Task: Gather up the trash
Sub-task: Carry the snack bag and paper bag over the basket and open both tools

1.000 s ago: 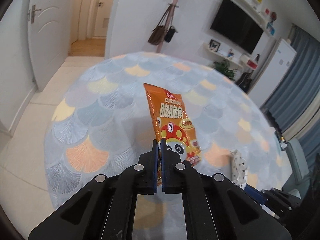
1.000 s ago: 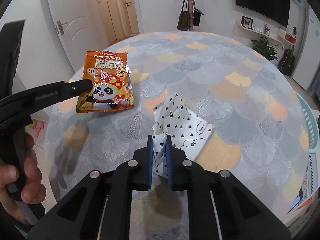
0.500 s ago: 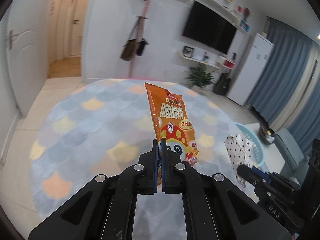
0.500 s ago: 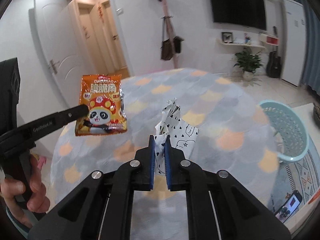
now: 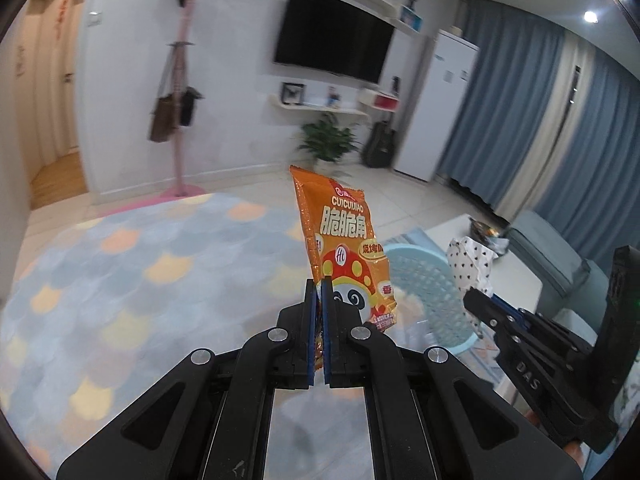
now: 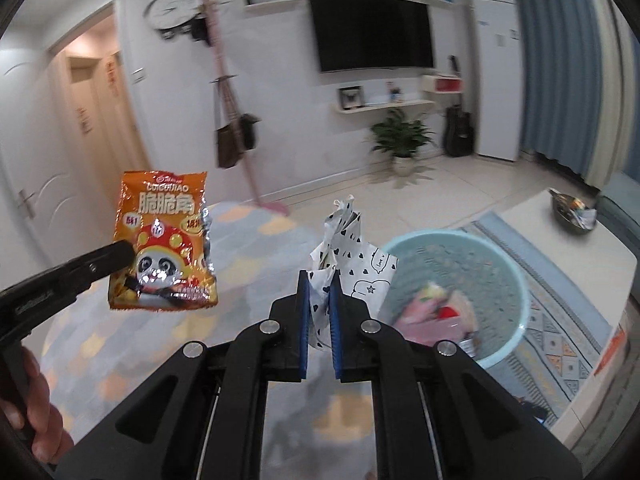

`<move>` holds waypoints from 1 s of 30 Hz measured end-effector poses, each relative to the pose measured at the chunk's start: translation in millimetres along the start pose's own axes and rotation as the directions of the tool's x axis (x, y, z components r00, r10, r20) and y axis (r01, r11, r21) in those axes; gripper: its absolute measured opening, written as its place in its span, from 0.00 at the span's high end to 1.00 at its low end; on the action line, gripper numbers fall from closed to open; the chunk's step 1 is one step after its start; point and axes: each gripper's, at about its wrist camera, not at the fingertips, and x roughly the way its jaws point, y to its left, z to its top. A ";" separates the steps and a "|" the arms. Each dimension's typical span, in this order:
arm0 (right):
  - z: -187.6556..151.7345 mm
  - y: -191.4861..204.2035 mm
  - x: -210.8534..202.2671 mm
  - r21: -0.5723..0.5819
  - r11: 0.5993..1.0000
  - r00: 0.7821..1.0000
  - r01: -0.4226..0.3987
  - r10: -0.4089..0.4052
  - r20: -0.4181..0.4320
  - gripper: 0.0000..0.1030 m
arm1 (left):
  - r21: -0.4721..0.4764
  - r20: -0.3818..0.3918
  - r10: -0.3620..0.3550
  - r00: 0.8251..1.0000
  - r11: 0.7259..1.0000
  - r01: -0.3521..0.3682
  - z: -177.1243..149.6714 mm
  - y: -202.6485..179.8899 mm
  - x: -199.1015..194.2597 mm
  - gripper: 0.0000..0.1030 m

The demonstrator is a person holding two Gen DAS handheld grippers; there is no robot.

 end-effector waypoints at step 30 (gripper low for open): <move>-14.8 -171.3 112.2 0.245 0.958 0.964 0.151 -0.087 -0.252 0.67 | 0.055 -0.234 -0.119 0.965 0.989 0.135 2.2 -97.5 188.2 0.67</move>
